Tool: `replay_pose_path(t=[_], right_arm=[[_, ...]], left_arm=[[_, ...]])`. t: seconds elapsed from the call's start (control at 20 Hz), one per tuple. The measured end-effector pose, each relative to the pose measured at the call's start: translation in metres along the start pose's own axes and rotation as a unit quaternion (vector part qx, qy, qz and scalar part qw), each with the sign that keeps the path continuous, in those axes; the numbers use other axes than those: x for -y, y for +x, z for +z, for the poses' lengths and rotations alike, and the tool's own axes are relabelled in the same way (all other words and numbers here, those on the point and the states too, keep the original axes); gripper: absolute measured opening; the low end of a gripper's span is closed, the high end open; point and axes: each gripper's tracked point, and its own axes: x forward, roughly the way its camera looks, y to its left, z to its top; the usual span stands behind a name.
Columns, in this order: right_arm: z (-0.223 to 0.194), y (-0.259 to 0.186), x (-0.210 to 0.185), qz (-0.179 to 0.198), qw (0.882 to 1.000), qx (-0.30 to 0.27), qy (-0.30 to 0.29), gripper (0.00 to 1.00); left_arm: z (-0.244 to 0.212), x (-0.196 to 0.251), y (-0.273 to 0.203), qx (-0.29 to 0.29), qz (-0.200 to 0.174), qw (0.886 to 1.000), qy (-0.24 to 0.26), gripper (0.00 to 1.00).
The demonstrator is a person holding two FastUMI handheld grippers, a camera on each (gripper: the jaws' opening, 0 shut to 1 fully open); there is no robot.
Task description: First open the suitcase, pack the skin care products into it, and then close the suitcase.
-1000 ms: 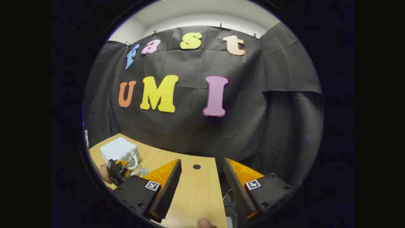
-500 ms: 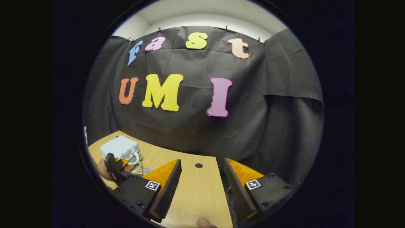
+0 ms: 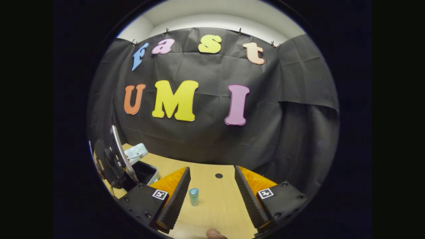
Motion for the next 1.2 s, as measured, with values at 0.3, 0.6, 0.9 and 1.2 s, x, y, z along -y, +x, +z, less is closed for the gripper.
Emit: replay_pose_path(t=[0.3,0.6,0.9,1.2], right_arm=[[0.004,-0.01,-0.078,0.014,1.0,-0.005,-0.02,0.8],[0.013,-0.01,-0.134,0.018,1.0,-0.003,-0.025,0.8],[0.007,-0.017,-0.173,0.018,0.999,-0.026,-0.039,0.8],[0.003,-0.028,-0.187,0.013,0.997,-0.036,-0.06,0.8]], left_arm=[[-0.029,-0.106,-0.017,0.011,-0.017,0.991,-0.132,0.02],[-0.109,-0.196,-0.017,-0.007,0.017,0.961,-0.276,0.02],[-0.206,-0.235,0.003,-0.022,0.032,0.928,-0.371,0.03],[-0.309,-0.233,0.033,-0.068,0.035,0.891,-0.448,0.03]])
